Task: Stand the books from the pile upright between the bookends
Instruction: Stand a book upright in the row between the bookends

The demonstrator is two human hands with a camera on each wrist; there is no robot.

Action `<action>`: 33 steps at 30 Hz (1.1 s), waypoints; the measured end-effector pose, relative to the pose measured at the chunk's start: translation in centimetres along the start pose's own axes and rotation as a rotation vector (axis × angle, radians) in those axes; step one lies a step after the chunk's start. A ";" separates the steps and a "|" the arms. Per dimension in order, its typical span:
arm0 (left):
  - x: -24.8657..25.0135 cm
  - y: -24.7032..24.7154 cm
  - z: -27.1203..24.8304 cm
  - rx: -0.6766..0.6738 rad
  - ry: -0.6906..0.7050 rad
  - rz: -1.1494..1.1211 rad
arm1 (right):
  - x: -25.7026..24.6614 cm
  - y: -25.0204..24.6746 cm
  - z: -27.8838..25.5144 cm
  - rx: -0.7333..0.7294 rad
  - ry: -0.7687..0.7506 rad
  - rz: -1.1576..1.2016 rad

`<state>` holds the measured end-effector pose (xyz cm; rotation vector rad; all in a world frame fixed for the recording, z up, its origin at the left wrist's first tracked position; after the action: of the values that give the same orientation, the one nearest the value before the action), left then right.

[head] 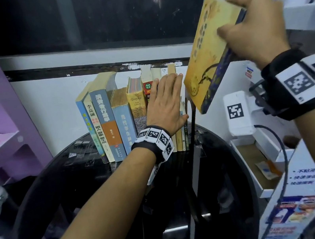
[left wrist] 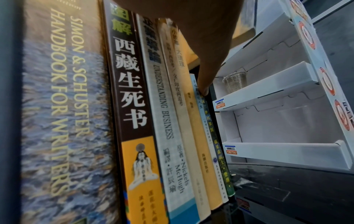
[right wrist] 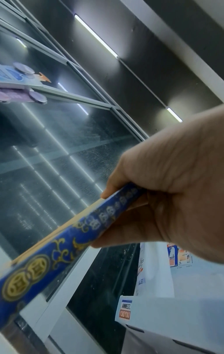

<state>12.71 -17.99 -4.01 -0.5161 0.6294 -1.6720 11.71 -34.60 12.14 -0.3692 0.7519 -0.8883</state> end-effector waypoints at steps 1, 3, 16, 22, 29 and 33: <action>0.0 0.0 0.0 -0.002 0.000 -0.005 | -0.2 -0.5 0.1 0.027 -0.003 0.020; 0.1 0.0 0.0 -0.006 -0.003 -0.014 | -0.4 -1.1 0.3 0.072 -0.004 0.038; 0.0 0.0 0.0 0.019 0.004 -0.043 | 2.0 1.1 -0.3 0.090 0.051 0.066; 0.0 0.0 0.0 0.007 -0.006 -0.050 | 2.9 2.5 -1.3 0.021 0.054 -0.032; 0.0 -0.1 -0.1 0.010 -0.002 -0.053 | 2.1 6.0 -2.9 -0.032 0.011 -0.134; 0.0 -0.1 -0.1 0.021 0.013 -0.048 | 1.9 7.6 -3.8 -0.044 0.009 -0.189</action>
<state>12.60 -17.95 -4.03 -0.5090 0.6127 -1.7265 14.04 -31.61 4.31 -0.4812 0.7536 -1.0529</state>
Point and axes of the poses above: each hand's wrist, its own z-axis towards the middle knuckle, its own y-axis out of the palm, x = y × z, the point moved 4 cm from there along z, towards the middle knuckle, and after that the axes turned 15 degrees about -z, right-handed, at the moved point
